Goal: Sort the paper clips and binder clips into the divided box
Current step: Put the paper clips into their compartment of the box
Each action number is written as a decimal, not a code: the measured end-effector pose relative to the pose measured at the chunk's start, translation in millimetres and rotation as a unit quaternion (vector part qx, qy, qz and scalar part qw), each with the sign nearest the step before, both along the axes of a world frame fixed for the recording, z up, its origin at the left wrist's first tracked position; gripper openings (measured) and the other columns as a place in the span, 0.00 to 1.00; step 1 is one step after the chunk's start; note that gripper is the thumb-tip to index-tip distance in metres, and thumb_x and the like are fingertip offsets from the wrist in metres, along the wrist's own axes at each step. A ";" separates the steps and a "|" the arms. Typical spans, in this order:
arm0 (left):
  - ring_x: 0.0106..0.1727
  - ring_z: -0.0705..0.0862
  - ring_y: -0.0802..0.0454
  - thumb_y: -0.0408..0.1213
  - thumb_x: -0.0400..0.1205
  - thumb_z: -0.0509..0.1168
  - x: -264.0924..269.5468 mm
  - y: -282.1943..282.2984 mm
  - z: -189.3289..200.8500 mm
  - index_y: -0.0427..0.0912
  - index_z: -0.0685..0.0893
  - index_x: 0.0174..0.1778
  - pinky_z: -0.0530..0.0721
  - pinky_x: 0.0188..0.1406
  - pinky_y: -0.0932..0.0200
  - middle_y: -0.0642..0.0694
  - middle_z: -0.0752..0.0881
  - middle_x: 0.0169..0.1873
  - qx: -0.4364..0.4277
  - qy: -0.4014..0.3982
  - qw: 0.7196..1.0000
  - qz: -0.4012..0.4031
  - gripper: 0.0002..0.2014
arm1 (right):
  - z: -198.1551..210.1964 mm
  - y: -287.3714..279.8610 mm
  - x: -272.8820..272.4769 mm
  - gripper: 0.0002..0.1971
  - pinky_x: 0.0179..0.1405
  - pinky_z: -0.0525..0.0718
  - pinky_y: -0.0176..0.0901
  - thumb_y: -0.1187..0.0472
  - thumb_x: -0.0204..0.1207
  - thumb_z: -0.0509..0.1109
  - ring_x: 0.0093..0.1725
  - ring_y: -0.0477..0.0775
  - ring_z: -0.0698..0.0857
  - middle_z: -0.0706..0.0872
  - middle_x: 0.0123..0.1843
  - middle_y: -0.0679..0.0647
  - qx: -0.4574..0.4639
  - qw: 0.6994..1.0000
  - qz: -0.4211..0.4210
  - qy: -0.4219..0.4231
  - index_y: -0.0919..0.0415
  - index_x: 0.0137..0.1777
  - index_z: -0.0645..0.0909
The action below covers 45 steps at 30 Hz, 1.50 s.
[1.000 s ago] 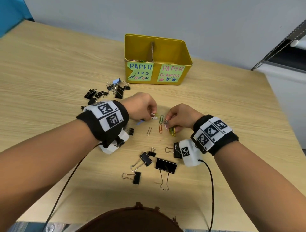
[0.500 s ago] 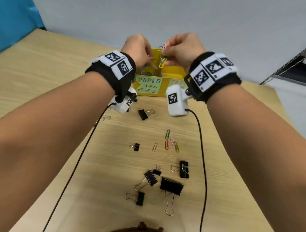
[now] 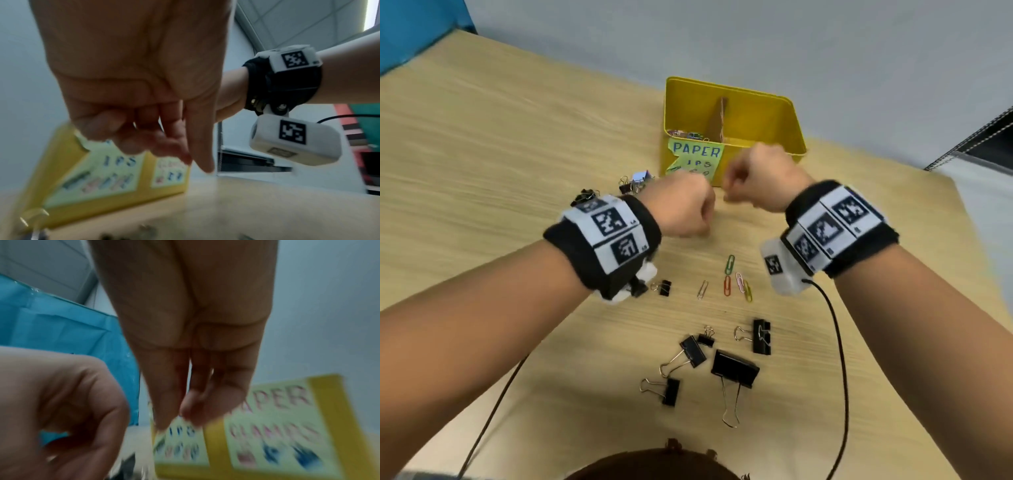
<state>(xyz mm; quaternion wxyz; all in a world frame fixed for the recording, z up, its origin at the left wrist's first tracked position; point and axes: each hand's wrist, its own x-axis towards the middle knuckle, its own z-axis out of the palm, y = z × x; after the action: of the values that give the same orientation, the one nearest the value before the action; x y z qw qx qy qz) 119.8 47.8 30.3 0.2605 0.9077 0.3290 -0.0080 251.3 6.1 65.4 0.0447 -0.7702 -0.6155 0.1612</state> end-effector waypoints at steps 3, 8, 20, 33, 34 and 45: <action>0.47 0.85 0.51 0.32 0.72 0.71 4.7 -25.8 -21.8 0.43 0.86 0.40 0.82 0.45 0.57 0.50 0.87 0.41 -0.043 0.078 0.993 -0.081 0.03 | -28.3 -35.6 2.0 0.11 0.28 0.67 0.24 0.68 0.72 0.68 0.36 0.47 0.77 0.81 0.39 0.46 -0.162 0.984 0.072 0.000 0.57 0.51 0.87; 0.51 0.85 0.47 0.24 0.76 0.61 6.4 -40.6 -32.1 0.42 0.88 0.47 0.84 0.52 0.53 0.48 0.86 0.46 -0.029 0.093 0.982 -0.161 0.13 | -58.3 -51.1 7.5 0.06 0.29 0.67 0.24 0.66 0.66 0.76 0.42 0.48 0.78 0.82 0.40 0.48 -0.147 0.988 0.040 0.021 0.54 0.41 0.87; 0.47 0.78 0.51 0.30 0.77 0.64 5.0 -32.0 -40.9 0.41 0.84 0.47 0.76 0.42 0.62 0.43 0.82 0.50 -0.019 0.154 0.953 -0.259 0.06 | -54.8 -94.1 7.6 0.08 0.35 0.86 0.43 0.69 0.68 0.75 0.35 0.52 0.83 0.82 0.33 0.51 -0.202 0.960 -0.122 0.149 0.56 0.36 0.81; 0.56 0.81 0.47 0.33 0.74 0.69 23.4 -43.1 -40.8 0.42 0.86 0.54 0.81 0.54 0.54 0.48 0.78 0.48 0.009 0.081 0.964 -0.254 0.12 | -66.9 -95.0 -9.6 0.14 0.54 0.85 0.46 0.60 0.70 0.76 0.52 0.57 0.86 0.87 0.47 0.55 -0.106 0.988 -0.083 0.077 0.65 0.54 0.85; 0.55 0.81 0.46 0.33 0.74 0.69 23.3 -43.2 -41.9 0.41 0.87 0.51 0.82 0.54 0.53 0.46 0.80 0.50 0.007 0.078 0.965 -0.252 0.11 | -67.7 -94.4 -10.0 0.13 0.53 0.84 0.45 0.62 0.70 0.75 0.50 0.56 0.85 0.85 0.45 0.55 -0.101 0.989 -0.075 0.079 0.65 0.54 0.85; 0.55 0.80 0.43 0.31 0.78 0.62 14.3 -50.3 -45.9 0.36 0.84 0.50 0.79 0.52 0.52 0.39 0.79 0.55 0.020 0.103 0.963 -0.249 0.08 | -78.9 -100.7 -20.0 0.13 0.57 0.79 0.47 0.62 0.80 0.62 0.58 0.62 0.82 0.83 0.59 0.64 -0.097 0.995 -0.013 -0.003 0.65 0.61 0.79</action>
<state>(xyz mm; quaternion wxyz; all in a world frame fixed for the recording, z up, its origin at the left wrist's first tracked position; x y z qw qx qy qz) 134.1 -2.5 -15.6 0.1971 0.9602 0.1174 -0.1593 231.3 -94.6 -13.5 -0.0296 -0.7791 -0.5872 0.2176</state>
